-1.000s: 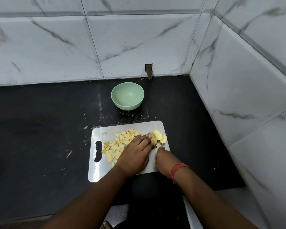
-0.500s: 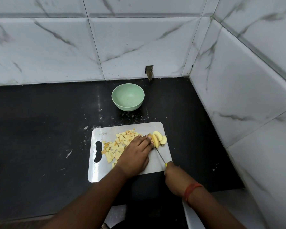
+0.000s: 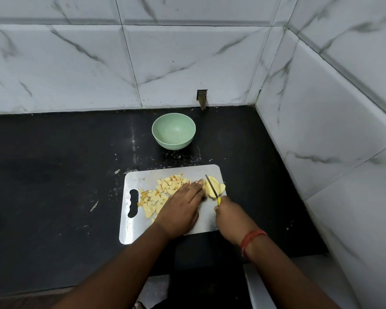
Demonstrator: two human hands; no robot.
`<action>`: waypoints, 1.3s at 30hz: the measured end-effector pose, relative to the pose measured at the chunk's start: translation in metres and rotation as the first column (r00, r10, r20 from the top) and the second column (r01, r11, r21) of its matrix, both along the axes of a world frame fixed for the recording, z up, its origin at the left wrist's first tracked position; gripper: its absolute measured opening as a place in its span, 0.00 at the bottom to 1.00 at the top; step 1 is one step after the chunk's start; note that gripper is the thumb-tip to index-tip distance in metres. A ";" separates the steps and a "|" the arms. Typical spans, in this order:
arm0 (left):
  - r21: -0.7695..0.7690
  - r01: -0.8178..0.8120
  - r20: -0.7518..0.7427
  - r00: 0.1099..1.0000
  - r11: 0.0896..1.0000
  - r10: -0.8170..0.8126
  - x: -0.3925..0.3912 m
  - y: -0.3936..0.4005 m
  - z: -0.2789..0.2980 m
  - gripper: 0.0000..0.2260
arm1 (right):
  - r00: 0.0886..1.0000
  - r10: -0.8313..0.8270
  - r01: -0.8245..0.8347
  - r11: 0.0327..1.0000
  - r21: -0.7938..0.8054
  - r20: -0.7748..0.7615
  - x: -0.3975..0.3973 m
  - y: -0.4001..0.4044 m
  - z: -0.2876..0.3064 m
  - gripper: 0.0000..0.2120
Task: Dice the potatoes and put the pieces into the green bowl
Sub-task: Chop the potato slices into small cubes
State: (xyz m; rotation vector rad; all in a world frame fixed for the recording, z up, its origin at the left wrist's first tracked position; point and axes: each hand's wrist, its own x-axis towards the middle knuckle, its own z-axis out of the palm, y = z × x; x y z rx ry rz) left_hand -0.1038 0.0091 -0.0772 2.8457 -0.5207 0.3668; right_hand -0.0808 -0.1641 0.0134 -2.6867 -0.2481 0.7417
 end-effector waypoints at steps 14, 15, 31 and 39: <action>-0.021 0.042 0.037 0.998 0.999 -0.041 0.001 0.002 -0.003 0.21 | 0.999 0.035 -0.034 0.999 -0.025 0.042 0.001 0.011 -0.013 0.14; -0.027 0.043 0.042 0.998 0.999 -0.042 0.001 0.003 -0.003 0.21 | 0.999 0.033 -0.032 0.999 -0.023 0.042 0.001 0.011 -0.013 0.15; -0.216 -0.280 -0.138 0.957 0.936 0.254 0.026 -0.008 0.007 0.22 | 0.999 0.036 -0.037 0.999 0.015 0.032 0.004 0.010 -0.013 0.13; -0.275 -0.328 -0.180 0.941 0.904 0.287 0.034 -0.011 0.012 0.17 | 1.000 0.006 -0.006 0.999 0.048 0.011 0.006 0.006 -0.012 0.12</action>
